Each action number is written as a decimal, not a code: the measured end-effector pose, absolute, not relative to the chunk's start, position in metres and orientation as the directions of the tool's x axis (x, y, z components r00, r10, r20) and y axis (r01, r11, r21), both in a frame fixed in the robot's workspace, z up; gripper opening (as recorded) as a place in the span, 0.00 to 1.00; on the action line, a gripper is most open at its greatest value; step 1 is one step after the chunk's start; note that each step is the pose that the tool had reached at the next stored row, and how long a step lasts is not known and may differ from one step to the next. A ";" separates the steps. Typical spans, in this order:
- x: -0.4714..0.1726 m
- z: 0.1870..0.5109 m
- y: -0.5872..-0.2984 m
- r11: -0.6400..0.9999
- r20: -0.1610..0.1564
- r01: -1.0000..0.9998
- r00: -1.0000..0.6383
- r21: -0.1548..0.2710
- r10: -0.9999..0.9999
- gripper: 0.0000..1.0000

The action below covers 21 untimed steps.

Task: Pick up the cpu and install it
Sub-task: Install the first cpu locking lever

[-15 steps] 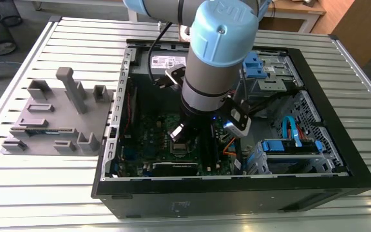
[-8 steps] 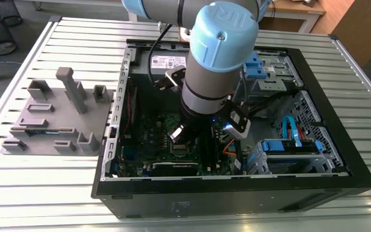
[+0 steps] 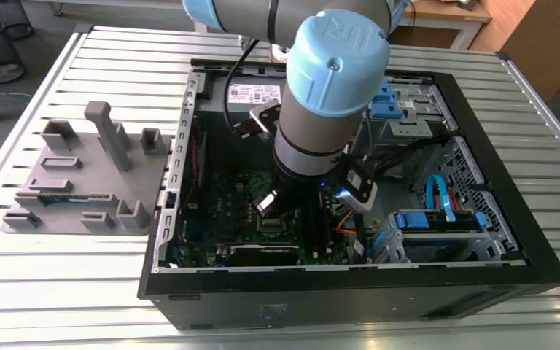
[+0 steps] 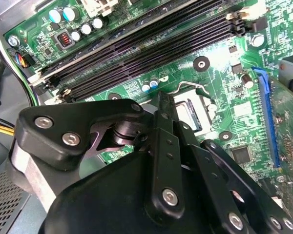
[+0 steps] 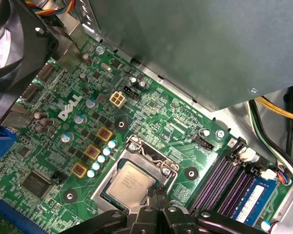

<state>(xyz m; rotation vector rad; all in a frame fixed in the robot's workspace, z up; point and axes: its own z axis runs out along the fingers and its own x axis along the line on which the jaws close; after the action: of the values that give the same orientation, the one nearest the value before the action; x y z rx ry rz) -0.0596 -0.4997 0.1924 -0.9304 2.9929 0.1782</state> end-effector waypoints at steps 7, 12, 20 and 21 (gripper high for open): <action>-0.055 0.192 -0.503 0.818 -0.036 -0.565 -0.825 0.108 -0.565 0.11; -0.055 0.192 -0.506 0.818 -0.036 -0.565 -0.825 0.109 -0.565 0.11; -0.055 0.192 -0.511 0.818 -0.036 -0.565 -0.825 0.108 -0.565 0.11; -0.054 0.191 -0.511 0.818 -0.036 -0.565 -0.825 0.108 -0.565 0.11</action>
<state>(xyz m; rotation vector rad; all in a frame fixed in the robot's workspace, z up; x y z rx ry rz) -0.0541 -0.5115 0.1912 -0.9299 2.9930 0.1797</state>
